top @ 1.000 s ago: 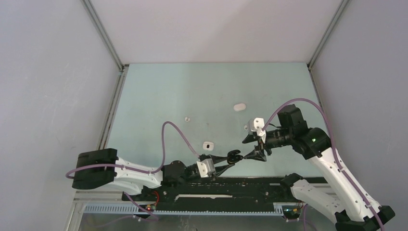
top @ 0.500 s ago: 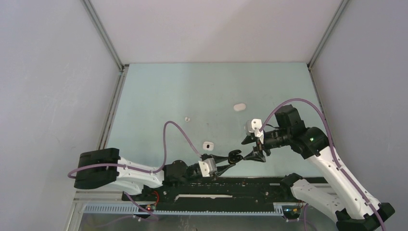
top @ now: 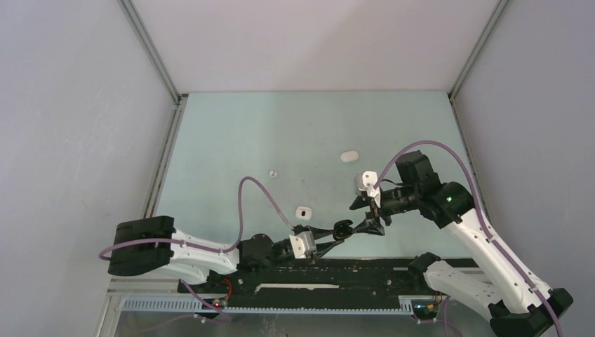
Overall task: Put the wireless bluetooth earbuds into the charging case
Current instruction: Close the charging case with the earbuds.
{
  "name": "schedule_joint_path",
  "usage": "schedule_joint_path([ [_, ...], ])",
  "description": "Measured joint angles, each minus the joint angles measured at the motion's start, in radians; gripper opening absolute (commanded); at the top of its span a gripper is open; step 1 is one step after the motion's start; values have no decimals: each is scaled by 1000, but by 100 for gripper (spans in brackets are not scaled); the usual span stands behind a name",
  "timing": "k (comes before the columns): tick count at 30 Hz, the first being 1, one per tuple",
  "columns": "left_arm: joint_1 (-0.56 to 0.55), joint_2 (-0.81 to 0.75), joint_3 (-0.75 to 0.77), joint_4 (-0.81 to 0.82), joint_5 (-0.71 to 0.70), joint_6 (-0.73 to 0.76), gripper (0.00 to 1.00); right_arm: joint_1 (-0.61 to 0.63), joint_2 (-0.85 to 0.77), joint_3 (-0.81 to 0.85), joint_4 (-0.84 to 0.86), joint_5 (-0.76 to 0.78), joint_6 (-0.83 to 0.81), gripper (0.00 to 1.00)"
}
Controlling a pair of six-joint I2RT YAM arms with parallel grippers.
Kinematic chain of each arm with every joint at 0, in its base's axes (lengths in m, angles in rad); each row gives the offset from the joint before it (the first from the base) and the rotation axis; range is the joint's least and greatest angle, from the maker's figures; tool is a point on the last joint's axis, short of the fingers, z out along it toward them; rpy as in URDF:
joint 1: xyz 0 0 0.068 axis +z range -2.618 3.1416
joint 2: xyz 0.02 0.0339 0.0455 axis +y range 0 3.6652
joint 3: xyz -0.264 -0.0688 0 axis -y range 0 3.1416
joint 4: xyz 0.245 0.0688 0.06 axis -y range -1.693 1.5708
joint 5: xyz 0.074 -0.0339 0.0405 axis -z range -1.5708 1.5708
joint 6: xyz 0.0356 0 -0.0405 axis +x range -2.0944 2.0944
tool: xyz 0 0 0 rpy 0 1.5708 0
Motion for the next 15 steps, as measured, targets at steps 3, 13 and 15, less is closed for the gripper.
schedule_joint_path([
  [3, 0, 0, 0, 1, 0, -3, 0, 0, 11, 0, 8, 0, 4, 66],
  [13, 0, 0, 0, 3, 4, -5, 0, 10, 4, -2, -45, -56, -65, 76],
  [15, 0, 0, 0, 5, 4, -7, 0, 13, 1, -3, -58, -69, -78, 76],
])
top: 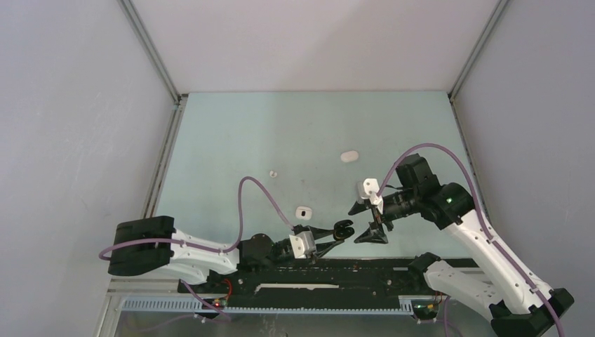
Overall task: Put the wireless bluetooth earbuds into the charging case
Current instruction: Close the charging case with the earbuds, then place the charging case with the earbuds at the center of the board.
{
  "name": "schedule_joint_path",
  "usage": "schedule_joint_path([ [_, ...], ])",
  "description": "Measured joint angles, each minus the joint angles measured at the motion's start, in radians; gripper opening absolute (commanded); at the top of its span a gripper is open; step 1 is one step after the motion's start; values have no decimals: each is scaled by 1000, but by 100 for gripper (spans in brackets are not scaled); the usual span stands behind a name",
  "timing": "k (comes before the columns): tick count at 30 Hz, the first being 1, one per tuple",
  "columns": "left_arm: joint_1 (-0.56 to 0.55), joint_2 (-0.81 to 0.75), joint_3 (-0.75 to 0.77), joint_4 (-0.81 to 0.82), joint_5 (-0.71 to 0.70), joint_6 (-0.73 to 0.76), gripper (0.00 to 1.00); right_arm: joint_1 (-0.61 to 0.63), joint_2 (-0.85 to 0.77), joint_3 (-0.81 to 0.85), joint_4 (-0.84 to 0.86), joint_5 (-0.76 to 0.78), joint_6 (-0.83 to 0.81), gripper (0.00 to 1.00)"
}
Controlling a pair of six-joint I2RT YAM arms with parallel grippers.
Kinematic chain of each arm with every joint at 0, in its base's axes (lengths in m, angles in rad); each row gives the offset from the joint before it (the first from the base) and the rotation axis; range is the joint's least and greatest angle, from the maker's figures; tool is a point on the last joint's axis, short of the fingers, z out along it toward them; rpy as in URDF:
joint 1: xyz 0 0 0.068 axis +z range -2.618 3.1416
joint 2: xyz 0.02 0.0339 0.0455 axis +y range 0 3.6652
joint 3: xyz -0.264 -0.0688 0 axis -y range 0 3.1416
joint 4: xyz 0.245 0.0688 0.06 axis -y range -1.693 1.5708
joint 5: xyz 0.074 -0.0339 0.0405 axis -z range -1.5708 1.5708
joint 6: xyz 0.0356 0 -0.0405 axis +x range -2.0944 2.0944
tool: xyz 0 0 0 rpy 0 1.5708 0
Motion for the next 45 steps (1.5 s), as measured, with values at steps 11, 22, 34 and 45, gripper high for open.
schedule_joint_path([
  [11, 9, 14, 0, 5, 1, -40, 0, 6, -1, 0, -7, -25, -10, 70],
  [22, 136, 69, -16, 138, -9, -240, 0, -93, -141, 0, -138, -95, -63, 66],
  [34, 221, 76, 92, -243, -81, -489, 0, -374, -89, -164, 217, -64, 303, 71],
  [45, 483, 300, 400, -764, 121, -831, 16, -467, -180, -208, 349, 29, 411, 73],
])
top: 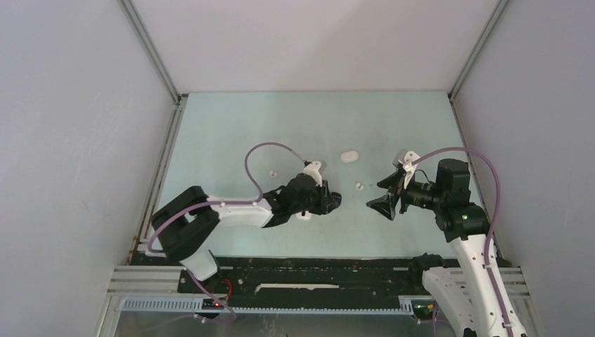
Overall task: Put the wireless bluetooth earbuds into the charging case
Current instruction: Place the charging case with the earbuds at the center of the board.
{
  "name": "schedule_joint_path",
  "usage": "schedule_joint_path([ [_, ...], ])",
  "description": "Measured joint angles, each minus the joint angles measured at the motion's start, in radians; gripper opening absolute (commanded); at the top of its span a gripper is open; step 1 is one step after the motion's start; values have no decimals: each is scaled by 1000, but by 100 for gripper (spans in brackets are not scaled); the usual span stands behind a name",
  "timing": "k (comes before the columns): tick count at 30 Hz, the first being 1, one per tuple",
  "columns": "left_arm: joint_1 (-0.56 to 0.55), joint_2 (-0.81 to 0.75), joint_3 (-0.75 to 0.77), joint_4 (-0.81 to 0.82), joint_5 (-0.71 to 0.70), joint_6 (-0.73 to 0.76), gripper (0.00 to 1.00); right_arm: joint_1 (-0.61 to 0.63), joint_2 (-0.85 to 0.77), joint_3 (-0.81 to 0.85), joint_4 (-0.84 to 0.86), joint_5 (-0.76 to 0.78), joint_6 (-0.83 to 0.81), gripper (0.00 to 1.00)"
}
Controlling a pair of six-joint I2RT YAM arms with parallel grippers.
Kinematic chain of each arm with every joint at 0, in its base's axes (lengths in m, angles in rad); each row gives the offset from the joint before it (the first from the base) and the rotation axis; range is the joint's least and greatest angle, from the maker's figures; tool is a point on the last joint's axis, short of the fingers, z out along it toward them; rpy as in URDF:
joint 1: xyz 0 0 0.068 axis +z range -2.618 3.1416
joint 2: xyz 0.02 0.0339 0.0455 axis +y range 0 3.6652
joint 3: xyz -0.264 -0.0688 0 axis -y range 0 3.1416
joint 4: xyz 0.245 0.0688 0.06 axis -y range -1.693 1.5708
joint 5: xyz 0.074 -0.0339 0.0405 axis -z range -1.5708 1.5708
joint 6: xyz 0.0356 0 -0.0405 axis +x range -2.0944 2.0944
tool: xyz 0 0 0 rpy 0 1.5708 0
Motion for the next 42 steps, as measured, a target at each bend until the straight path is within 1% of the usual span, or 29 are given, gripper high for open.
schedule_joint_path([
  [3, 5, 106, 109, -108, 66, -34, 17, 0, -8, -2, 3, 10, 0, 74],
  [8, 4, 193, 210, -204, 143, -66, 22, -1, -11, -4, 4, 18, -2, 74],
  [17, 18, 222, 225, -314, 177, -74, 34, -3, -10, -18, 4, 24, -5, 75],
  [22, 21, 215, 225, -394, 141, -49, 39, -3, -1, -19, 3, 25, -5, 76],
  [24, 21, 200, 225, -430, 115, -33, 40, -3, 4, -19, 4, 26, -7, 76],
  [31, 23, 115, 223, -555, 10, 38, 41, -3, 48, -20, 14, 45, -10, 80],
  [33, 23, 57, 212, -576, -26, 60, 41, -1, 69, -20, 26, 61, -18, 79],
  [34, 23, 53, 211, -578, -27, 61, 41, 3, 81, -20, 32, 69, -26, 78],
  [38, 23, -70, 163, -575, -71, 95, 42, 32, 192, -6, 51, 80, -138, 77],
  [42, 16, -238, 38, -500, -108, 111, 41, 56, 355, 27, 85, 86, -286, 77],
])
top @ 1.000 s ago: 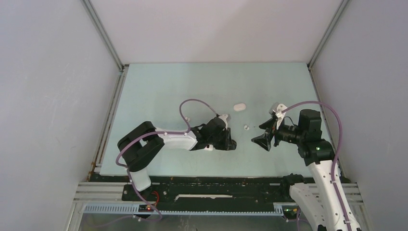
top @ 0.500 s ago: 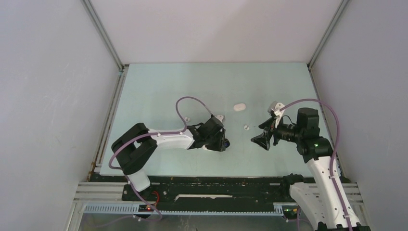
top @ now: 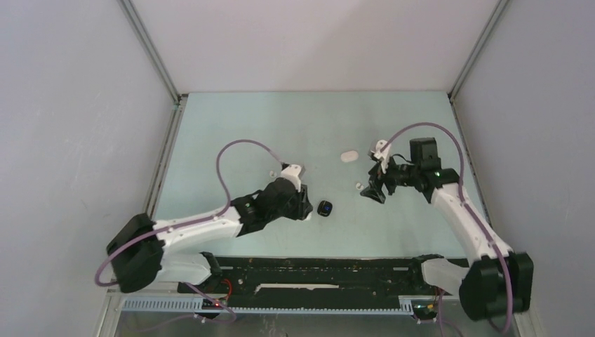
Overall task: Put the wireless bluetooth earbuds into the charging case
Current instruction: Place the charging case with the earbuds at the center of the board, then pick up the charging case from the center of the board.
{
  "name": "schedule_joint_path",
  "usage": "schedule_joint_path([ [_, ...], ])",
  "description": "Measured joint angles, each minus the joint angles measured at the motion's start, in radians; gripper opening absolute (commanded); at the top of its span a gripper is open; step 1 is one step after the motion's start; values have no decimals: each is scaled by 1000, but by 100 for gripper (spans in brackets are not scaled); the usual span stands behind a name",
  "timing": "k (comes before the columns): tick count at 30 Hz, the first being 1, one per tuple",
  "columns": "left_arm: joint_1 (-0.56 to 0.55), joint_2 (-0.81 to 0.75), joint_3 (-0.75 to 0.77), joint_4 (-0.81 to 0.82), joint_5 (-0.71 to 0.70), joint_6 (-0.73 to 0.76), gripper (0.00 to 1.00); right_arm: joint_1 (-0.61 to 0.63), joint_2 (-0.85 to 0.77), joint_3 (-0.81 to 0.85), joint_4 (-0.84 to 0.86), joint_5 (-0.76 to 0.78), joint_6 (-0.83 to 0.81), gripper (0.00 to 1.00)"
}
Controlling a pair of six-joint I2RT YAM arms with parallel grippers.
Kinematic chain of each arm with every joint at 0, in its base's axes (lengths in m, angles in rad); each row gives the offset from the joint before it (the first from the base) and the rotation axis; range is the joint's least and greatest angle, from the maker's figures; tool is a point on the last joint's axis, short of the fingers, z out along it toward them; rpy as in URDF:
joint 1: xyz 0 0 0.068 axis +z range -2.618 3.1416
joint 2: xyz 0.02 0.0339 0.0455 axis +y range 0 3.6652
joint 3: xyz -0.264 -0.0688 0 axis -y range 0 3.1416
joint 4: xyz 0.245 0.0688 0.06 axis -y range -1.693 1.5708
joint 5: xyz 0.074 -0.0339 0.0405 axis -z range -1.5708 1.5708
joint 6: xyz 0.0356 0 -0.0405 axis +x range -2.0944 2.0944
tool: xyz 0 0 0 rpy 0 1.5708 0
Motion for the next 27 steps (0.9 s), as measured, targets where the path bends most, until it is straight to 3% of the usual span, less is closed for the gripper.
schedule_joint_path([
  [6, -75, -210, -258, 174, -69, 17, 41, 35, 365, 216, 35, 87, -213, 81],
  [11, -166, -294, -325, 212, -108, 50, 41, 36, 644, 437, 30, 138, -378, 84],
  [13, -184, -336, -331, 225, -119, 63, 41, 40, 739, 523, -11, 166, -446, 97],
  [15, -190, -365, -332, 235, -130, 72, 41, 48, 826, 613, -60, 199, -497, 100],
  [22, -192, -389, -336, 239, -153, 98, 41, 99, 1025, 811, -162, 299, -606, 99],
  [27, -193, -373, -336, 246, -153, 105, 41, 124, 1133, 925, -262, 350, -651, 90],
])
